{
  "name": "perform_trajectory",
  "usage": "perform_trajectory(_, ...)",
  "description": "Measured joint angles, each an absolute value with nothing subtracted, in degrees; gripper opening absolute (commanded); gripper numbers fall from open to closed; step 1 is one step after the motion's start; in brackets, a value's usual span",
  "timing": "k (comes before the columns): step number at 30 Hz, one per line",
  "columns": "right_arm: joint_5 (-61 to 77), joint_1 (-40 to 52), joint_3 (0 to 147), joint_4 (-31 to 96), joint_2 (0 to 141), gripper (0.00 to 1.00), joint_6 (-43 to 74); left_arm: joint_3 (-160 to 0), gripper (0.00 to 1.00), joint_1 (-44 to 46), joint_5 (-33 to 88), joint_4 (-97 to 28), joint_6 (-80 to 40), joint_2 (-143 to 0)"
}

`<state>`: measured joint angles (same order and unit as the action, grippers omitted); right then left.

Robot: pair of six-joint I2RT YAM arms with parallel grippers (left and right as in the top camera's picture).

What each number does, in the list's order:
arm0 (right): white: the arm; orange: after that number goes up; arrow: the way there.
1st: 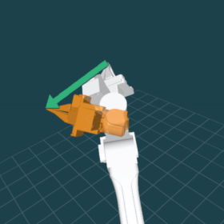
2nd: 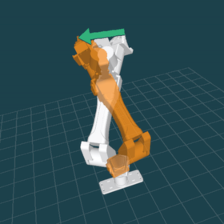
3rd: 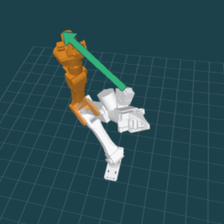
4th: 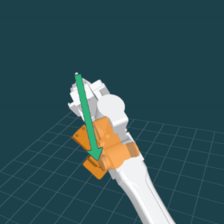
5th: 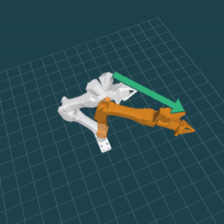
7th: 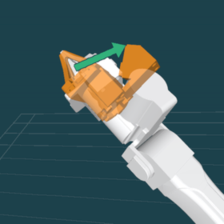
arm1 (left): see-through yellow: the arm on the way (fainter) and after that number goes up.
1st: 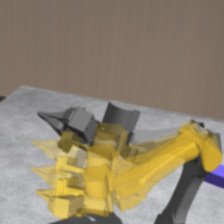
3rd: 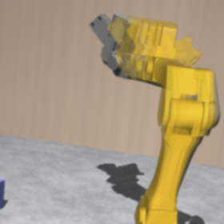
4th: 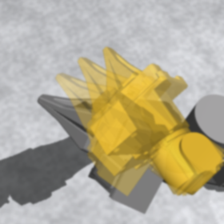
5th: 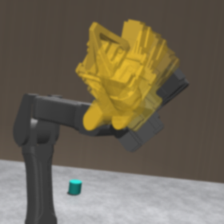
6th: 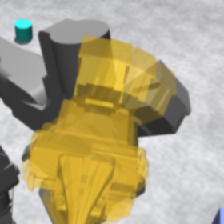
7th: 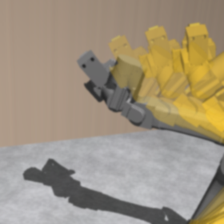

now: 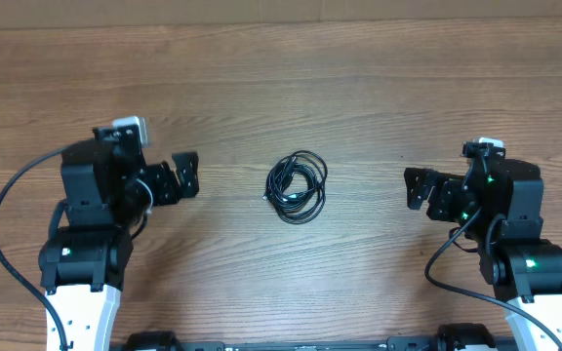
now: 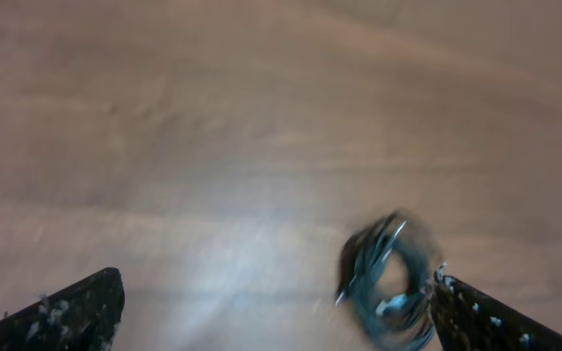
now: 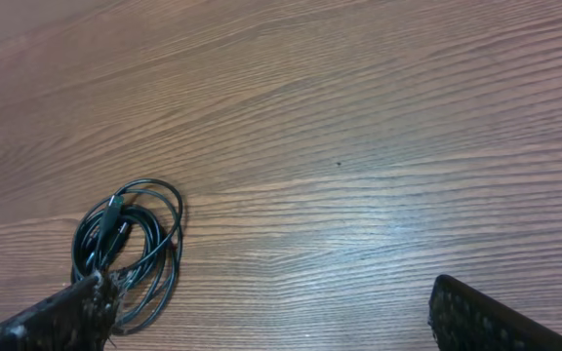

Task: Untangle cables
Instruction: 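Move the left gripper to the black cable coil and grasp it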

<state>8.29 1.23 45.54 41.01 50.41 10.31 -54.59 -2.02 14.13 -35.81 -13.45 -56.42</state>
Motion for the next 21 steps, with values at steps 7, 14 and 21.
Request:
perform_trajectory(7, 8.8, 1.2, 45.5, 41.0, 50.4, 1.00, 10.3, -54.9, 0.96, 7.0, 9.9, -32.4, -14.6, -61.7)
perform_trajectory(14, 8.8, 1.2, 45.5, 41.7, 50.4, 1.00, 10.3, -56.3, 0.96, 19.2, 2.8, -32.7, -14.5, -74.9)
perform_trajectory(21, 8.8, 1.2, 45.6, 42.0, 50.4, 1.00, 10.5, -70.1, 0.96, 24.4, -0.3, -43.5, -14.5, -90.3)
